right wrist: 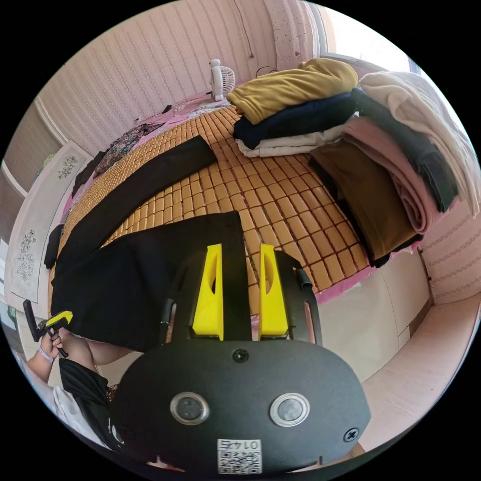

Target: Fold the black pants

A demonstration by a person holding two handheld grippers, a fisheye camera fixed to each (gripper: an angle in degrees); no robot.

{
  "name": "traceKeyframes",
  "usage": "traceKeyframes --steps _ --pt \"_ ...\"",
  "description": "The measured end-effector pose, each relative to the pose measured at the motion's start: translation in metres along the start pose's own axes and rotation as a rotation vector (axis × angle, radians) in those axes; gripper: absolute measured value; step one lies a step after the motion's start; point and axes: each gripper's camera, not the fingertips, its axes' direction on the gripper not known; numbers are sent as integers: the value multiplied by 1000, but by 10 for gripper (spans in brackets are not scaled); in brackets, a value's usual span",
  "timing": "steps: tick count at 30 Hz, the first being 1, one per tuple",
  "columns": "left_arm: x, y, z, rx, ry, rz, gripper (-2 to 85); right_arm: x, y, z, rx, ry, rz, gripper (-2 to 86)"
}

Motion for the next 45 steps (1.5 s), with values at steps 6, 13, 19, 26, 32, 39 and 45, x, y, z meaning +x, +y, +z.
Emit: traceKeyframes --steps 6,13,19,26,32,39,45 --pt "31 -10 30 -77 -101 114 4 -7 -60 31 -113 51 -149 49" --pt "20 -9 30 -80 -57 80 0 33 -88 28 -96 5 -49 24" --pt "5 -6 21 -63 -1 17 2 97 -14 -19 3 -128 178 87" --pt "-45 8 -27 103 14 -209 12 151 66 -34 -95 -273 421 120" --pt "-129 52 -103 349 -43 -545 42 159 60 -15 -155 -344 468 109" --pt "-202 144 -185 580 -301 -931 75 149 49 -25 -168 -360 432 15" --pt "-245 199 -221 747 -335 -1190 87 148 52 -77 -19 -360 440 10"
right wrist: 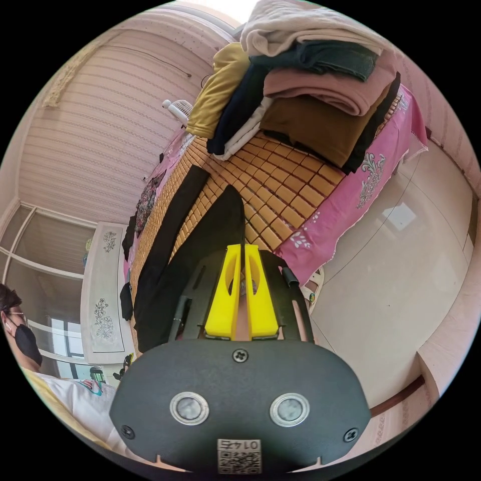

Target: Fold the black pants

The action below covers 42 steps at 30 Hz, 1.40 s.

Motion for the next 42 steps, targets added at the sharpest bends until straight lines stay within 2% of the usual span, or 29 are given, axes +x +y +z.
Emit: traceKeyframes --steps 4,7,15,21,25,29,34,38,40,42 --pt "-8 -8 25 -101 28 -60 58 -8 6 0 -57 87 -13 8" --pt "-8 -9 42 -145 125 -61 35 -10 12 3 -75 117 0 7" --pt "-24 -6 3 -142 111 69 2 -28 29 -5 -94 199 -55 7" --pt "-45 22 -22 -135 96 33 -5 -26 48 2 -107 230 -23 7" --pt "-39 30 -32 -107 119 40 -6 -52 35 6 -92 207 -93 9" --pt "5 18 -39 -68 157 180 -5 -103 3 14 -23 172 -208 11" --pt "94 -24 -29 22 236 402 -3 -219 -70 53 127 105 -458 35" --pt "151 -60 32 1 255 362 14 -277 -137 113 139 34 -347 56" --pt "162 -70 61 -55 201 320 24 -301 -157 146 116 -48 -266 64" --pt "173 -73 65 5 120 327 37 -317 -154 162 116 -55 -305 67"
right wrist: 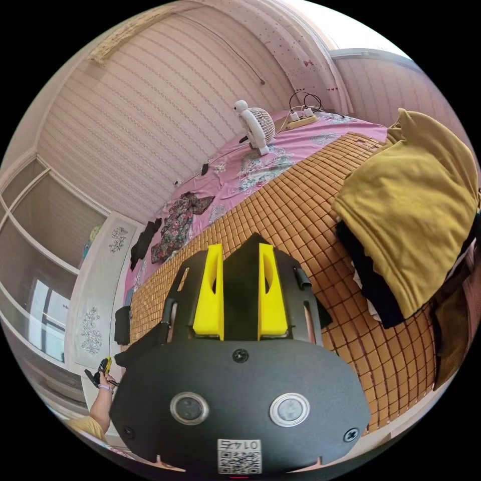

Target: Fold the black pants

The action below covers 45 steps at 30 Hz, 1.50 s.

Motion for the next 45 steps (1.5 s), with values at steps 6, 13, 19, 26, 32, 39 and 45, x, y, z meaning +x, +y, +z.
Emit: traceKeyframes --steps 6,13,19,26,32,39,45 --pt "23 55 27 -185 -53 198 25 -8 55 59 -263 342 -172 76" --pt "50 163 80 -358 -280 556 -1 -32 113 101 -403 640 -451 34" --pt "47 186 72 -442 -397 712 -3 -37 147 82 -524 627 -541 18" --pt "-13 176 40 -476 -372 456 -3 -13 219 -3 -608 423 -413 24" --pt "27 195 -8 -339 -173 613 6 25 245 -72 -372 409 -134 70" --pt "132 289 20 -639 265 953 20 46 229 -49 -290 271 54 81" --pt "176 340 45 -693 289 1046 10 21 233 -19 -400 413 -129 63"
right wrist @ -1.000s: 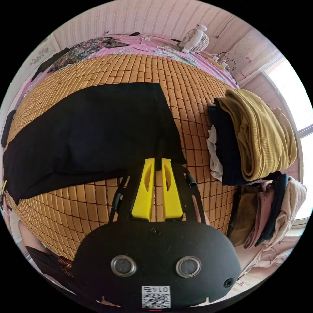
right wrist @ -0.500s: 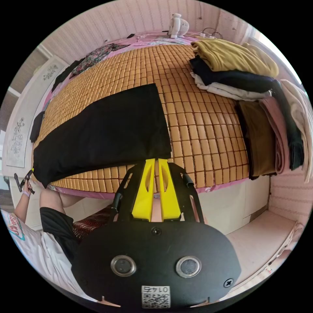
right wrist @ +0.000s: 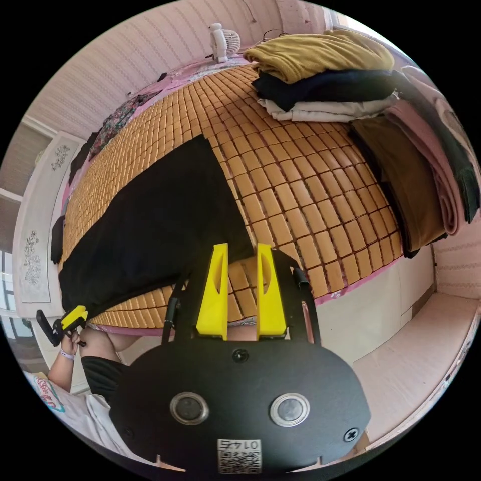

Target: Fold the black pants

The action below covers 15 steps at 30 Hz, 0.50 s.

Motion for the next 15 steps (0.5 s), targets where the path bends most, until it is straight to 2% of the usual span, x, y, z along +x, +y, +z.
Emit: traceKeyframes --steps 3,8,13,15 --pt "-4 -5 5 -30 -59 -72 6 -20 1 4 -2 112 -118 44" --pt "-8 -10 1 -80 -63 -41 -1 -43 -8 2 -78 155 -279 23" --pt "-7 -12 -1 -114 -52 -22 -6 -54 7 -72 179 200 -373 19" --pt "-2 -12 -3 -95 34 12 -6 -38 14 -80 199 232 -332 18"
